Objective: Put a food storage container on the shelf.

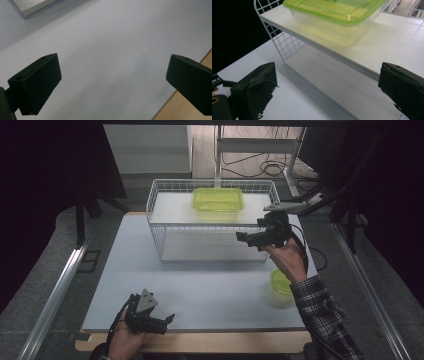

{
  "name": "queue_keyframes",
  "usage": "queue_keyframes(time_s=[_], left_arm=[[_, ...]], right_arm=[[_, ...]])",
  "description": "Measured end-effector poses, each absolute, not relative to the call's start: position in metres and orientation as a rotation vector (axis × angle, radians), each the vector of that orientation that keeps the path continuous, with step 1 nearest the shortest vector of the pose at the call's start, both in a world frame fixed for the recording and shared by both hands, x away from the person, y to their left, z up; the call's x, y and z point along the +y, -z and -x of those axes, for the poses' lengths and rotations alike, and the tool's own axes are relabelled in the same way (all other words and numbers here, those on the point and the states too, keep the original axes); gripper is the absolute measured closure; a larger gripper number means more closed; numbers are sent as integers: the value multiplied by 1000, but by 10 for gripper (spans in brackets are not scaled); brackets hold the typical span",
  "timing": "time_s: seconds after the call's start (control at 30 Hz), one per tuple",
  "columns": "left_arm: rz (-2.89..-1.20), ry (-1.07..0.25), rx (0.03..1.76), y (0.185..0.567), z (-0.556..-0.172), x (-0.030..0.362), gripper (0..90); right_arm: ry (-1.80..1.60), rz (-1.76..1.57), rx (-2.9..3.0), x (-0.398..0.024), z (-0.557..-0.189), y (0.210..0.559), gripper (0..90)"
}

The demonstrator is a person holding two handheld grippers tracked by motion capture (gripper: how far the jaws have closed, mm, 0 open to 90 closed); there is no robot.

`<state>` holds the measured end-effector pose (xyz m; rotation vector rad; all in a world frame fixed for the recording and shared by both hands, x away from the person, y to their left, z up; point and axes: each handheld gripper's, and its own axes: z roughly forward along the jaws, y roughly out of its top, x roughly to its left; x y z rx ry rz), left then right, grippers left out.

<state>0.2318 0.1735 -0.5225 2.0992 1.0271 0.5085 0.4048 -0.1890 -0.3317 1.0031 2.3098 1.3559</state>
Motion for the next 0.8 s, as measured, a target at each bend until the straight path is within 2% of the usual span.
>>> queue_keyframes(time_s=[0.8], left_arm=[[-2075, -526, 1001, 522, -231, 174, 0]], right_arm=[[-1312, -910, 2356, -207, -359, 376, 5]])
